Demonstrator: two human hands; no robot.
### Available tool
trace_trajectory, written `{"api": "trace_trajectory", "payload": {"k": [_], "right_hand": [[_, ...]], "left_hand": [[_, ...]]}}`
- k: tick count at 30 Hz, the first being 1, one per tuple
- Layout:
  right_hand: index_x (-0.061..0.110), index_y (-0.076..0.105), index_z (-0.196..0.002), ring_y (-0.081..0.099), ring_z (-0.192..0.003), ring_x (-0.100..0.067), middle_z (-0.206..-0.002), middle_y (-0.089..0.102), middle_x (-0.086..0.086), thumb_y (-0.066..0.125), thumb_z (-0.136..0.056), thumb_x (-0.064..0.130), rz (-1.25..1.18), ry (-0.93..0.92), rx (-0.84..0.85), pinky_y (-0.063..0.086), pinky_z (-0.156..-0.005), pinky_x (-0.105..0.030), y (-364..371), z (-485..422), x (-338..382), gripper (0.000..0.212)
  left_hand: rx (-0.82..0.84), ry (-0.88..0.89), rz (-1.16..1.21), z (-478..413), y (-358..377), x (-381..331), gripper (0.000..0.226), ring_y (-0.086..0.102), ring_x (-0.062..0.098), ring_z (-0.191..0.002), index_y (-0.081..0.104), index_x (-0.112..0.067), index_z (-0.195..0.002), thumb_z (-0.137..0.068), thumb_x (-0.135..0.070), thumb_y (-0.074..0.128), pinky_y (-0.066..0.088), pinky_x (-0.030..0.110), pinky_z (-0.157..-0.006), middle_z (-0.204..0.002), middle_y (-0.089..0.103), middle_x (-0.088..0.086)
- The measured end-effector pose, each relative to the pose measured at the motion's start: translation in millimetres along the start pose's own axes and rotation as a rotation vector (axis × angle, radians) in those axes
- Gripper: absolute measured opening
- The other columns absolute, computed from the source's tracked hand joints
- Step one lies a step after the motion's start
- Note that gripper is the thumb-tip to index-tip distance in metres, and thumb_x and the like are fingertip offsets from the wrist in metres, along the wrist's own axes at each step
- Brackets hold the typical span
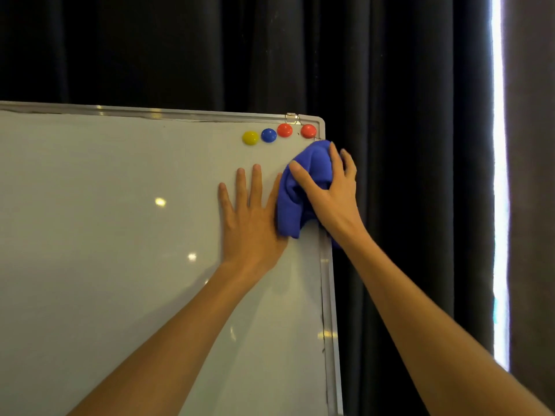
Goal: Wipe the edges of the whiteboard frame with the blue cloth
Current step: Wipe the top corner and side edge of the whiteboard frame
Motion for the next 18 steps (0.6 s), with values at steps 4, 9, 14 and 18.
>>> {"api": "trace_trajectory", "payload": {"k": [4,9,14,18], "right_hand": [[0.033,0.03,-0.15,0.046,-0.131,-0.012,-0.151,0.037,0.008,0.073,-0.082,0.045,-0.121,-0.073,0.011,0.046,-0.105,-0.043,-4,2,-3,0.082],[0.034,0.038,-0.145,0.056,-0.119,-0.004,-0.137,0.053,0.016,0.074,-0.082,0.04,-0.215,-0.046,0.059,0.051,-0.1,-0.035,-9,57,-26,0.072],[0.04,0.038,-0.144,0.055,-0.123,-0.007,-0.139,0.051,0.02,0.074,-0.081,0.044,-0.205,-0.019,0.073,0.05,-0.1,-0.038,-18,135,-45,0.072],[0.041,0.034,-0.146,0.053,-0.126,-0.011,-0.145,0.046,0.016,0.069,-0.083,0.051,-0.137,-0.014,0.071,0.049,-0.101,-0.043,-20,173,-46,0.072]], "left_hand": [[-0.011,-0.002,0.017,3,-2,1,0.085,-0.006,0.041,-0.154,-0.013,-0.023,-0.159,-0.094,-0.064,0.023,-0.001,0.064,-0.121,-0.168,-0.008,0.017],[0.022,-0.009,-0.032,6,4,2,0.074,-0.011,0.041,-0.153,-0.019,-0.025,-0.158,-0.101,-0.059,0.015,-0.001,0.063,-0.121,-0.167,-0.016,0.017],[-0.014,-0.015,0.093,23,-6,-2,0.065,-0.004,0.036,-0.155,-0.002,-0.028,-0.161,-0.1,-0.049,-0.001,0.001,0.058,-0.123,-0.169,-0.004,0.013],[-0.027,0.002,0.112,46,-8,-6,0.065,0.0,0.036,-0.155,0.007,-0.024,-0.162,-0.102,-0.048,0.005,0.004,0.057,-0.124,-0.169,0.001,0.014]]}}
Point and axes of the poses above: each hand's wrist, its own z-axis away from the middle knuckle, its own y-axis out of the palm, x = y × z, the point moved 8 cm from there along -z, towards the middle knuckle
